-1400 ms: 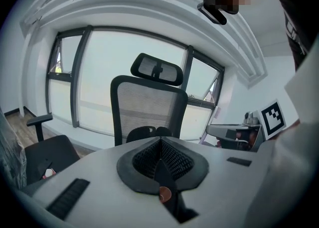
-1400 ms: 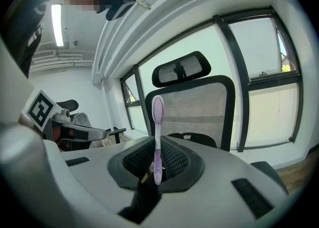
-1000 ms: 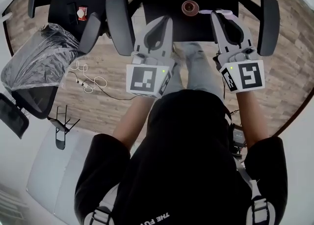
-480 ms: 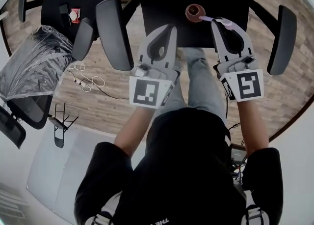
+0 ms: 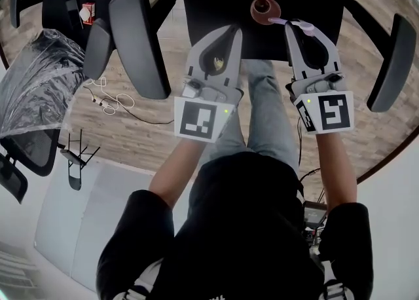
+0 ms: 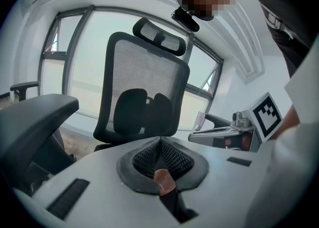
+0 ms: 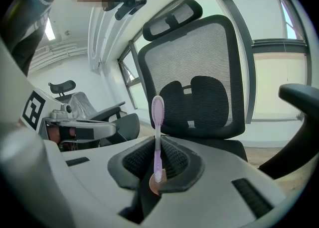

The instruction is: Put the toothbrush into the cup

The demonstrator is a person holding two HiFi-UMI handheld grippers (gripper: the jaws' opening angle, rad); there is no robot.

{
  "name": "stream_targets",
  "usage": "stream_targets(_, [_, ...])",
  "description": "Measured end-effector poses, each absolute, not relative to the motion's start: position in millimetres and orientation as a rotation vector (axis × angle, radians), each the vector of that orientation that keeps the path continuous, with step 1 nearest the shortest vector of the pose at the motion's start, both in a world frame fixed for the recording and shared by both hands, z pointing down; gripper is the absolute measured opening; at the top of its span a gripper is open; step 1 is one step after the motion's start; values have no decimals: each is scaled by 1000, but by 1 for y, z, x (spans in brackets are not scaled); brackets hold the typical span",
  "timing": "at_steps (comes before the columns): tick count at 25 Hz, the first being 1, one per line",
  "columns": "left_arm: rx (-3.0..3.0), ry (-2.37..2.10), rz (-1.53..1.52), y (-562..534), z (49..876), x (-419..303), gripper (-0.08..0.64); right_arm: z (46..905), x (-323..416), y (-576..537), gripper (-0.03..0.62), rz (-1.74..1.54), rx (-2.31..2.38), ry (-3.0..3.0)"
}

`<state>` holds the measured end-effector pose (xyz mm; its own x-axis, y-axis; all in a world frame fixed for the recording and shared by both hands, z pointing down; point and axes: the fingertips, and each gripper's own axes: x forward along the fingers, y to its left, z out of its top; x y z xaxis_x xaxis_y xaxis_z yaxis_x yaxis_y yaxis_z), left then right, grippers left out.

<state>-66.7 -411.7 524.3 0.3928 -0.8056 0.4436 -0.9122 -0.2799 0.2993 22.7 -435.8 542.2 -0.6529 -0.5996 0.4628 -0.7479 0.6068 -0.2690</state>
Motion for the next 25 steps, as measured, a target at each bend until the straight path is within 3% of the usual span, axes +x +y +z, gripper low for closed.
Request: stream_targets(25, [2104, -1468, 292, -405, 627, -76, 21, 650, 16, -425, 48, 634, 1040, -2472])
